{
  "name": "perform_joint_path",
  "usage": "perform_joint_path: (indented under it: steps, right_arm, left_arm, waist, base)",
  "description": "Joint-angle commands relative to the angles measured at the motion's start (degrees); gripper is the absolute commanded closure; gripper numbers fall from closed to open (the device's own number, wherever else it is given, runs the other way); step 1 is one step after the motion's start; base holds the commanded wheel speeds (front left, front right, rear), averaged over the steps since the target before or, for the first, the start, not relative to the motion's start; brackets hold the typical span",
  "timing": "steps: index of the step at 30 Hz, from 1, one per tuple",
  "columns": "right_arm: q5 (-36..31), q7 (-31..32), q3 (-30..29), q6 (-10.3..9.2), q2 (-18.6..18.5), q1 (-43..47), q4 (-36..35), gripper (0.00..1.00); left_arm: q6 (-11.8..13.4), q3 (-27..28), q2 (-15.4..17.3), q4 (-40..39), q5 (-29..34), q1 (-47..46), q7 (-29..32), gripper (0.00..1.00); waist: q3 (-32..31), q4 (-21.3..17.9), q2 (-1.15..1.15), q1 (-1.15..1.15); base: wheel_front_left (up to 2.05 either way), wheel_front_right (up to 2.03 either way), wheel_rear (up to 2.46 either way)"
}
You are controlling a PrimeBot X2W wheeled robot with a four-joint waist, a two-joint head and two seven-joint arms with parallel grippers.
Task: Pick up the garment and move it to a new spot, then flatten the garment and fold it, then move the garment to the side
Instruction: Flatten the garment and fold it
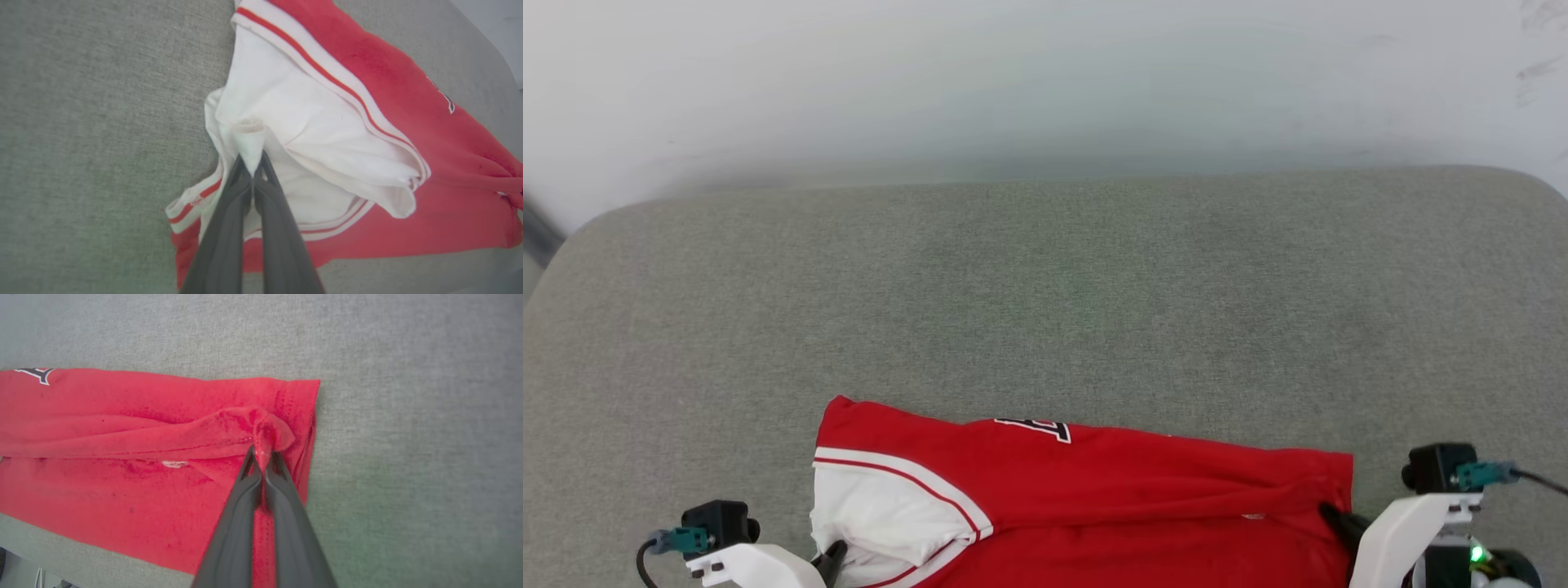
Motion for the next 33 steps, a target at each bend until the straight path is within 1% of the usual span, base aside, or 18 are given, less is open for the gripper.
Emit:
perform_joint_path:
  steps: [1,2,3,4,6,10,13,15,17,18,21,23,25,30,33]
  right_arm:
    - [-0.43,-0.28,-0.24,-0.03,0.60,1.48,-0.32,0.53]
    - [-0.48,-0.41,-0.28,-0.03,1.16,2.17,-0.37,0.00]
    - [-0.77,-0.88,-0.39,-0.03,1.49,2.80,-0.59,0.00]
    - [-0.92,-1.20,-0.59,-0.03,1.87,3.41,-0.74,0.00]
    - [-1.64,-2.45,-1.04,-0.04,2.31,4.59,-1.29,0.00]
    - [-2.57,-4.47,-2.04,-0.03,2.97,6.50,-3.87,0.00]
    - [-2.56,-4.96,-3.17,-0.03,3.12,7.74,-6.95,0.00]
    - [-2.55,-4.16,-4.66,-0.03,2.79,8.24,-8.93,0.00]
    - [-2.64,-2.70,-6.33,-0.03,2.47,8.33,-10.86,0.00]
    - [-2.64,-2.70,-6.33,-0.03,2.47,8.33,-10.86,0.00]
    - [-2.93,0.55,-8.77,-0.03,1.68,7.77,-12.79,0.00]
    - [-3.10,3.24,-10.40,-0.03,0.90,6.85,-13.67,0.00]
    - [-3.44,6.71,-11.25,-0.03,-0.15,6.20,-14.27,0.00]
    - [-3.75,15.74,-10.90,-0.03,-1.97,5.37,-15.99,0.00]
    - [-4.11,18.94,-10.35,-0.03,-2.22,5.16,-16.77,0.00]
  left_arm:
    - [0.23,-0.01,-0.41,0.36,-0.03,0.73,-0.34,0.80]
    - [0.13,-0.03,-0.74,0.69,-0.27,0.98,-0.66,0.53]
    - [-0.15,-0.27,-1.01,0.96,-0.37,1.20,-0.63,0.23]
    - [-0.39,-0.33,-1.27,1.17,-0.41,1.39,-0.88,0.00]
    - [-0.87,-0.37,-1.81,1.34,-0.20,1.57,-1.87,0.00]
    - [-0.99,-0.04,-1.56,1.05,1.94,1.35,-5.28,0.00]
    - [-0.32,0.55,-1.18,0.08,3.87,1.27,-8.45,0.00]
    - [0.10,1.03,-1.15,-1.30,4.83,1.52,-10.66,0.00]
    - [1.20,1.60,-1.05,-3.02,6.44,1.37,-13.20,0.00]
    - [1.20,1.60,-1.05,-3.02,6.44,1.37,-13.20,0.00]
    - [2.82,2.06,-1.30,-5.95,8.65,0.97,-16.37,0.00]
    - [3.50,2.73,-1.97,-8.37,10.00,0.42,-18.50,0.00]
    - [4.14,3.05,-1.94,-10.34,11.82,0.11,-19.80,0.00]
    - [6.44,3.67,-1.59,-15.04,18.95,-0.59,-21.45,0.00]
    - [7.70,3.71,-1.57,-17.70,23.26,-0.91,-21.68,0.00]
  waist:
    - [0.09,-0.27,0.00,0.01]
    - [0.07,-0.46,0.00,0.01]
    - [-0.01,-0.60,0.00,0.01]
    - [-0.06,-0.78,0.00,0.01]
    - [-0.36,-1.00,0.00,0.01]
    - [-1.23,-1.19,0.00,0.01]
    - [-2.29,-1.37,0.00,0.01]
    - [-2.78,-1.49,0.00,0.01]
    - [-3.12,-1.49,0.00,0.01]
    - [-3.12,-1.49,0.00,0.01]
    - [-3.49,-1.21,0.00,0.01]
    - [-3.51,-0.86,0.00,0.01]
    - [-3.41,-0.46,0.00,0.01]
    - [-2.56,1.04,0.00,0.01]
    - [-1.22,2.08,0.00,0.01]
  base:
    - [0.00,0.00,0.00]
    - [0.00,0.00,0.00]
    - [0.00,0.00,0.00]
    - [0.00,0.00,0.00]
    - [0.00,0.00,0.00]
    - [0.00,0.00,0.00]
    - [0.00,0.00,0.00]
    - [0.00,0.00,0.00]
    - [0.00,0.00,0.00]
    - [0.00,0.00,0.00]
    - [0.00,0.00,0.00]
    - [0.00,0.00,0.00]
    - [0.00,0.00,0.00]
    - [0.00,0.00,0.00]
    - [0.00,0.00,0.00]
